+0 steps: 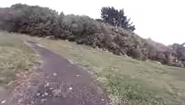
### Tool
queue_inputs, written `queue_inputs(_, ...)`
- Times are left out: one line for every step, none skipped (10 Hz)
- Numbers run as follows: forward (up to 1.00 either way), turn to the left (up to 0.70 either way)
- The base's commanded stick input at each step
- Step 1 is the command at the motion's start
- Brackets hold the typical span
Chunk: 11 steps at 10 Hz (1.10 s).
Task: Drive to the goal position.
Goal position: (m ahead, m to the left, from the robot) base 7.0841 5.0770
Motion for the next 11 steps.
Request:
queue_inputs(0.50,0.01)
queue_inputs(0.50,0.07)
queue_inputs(0.50,0.28)
queue_inputs(0.50,0.36)
queue_inputs(0.50,0.08)
queue_inputs(0.50,0.00)
queue_inputs(0.50,0.09)
queue_inputs(0.50,0.11)
queue_inputs(0.50,0.12)
queue_inputs(0.50,0.12)
queue_inputs(0.50,0.10)
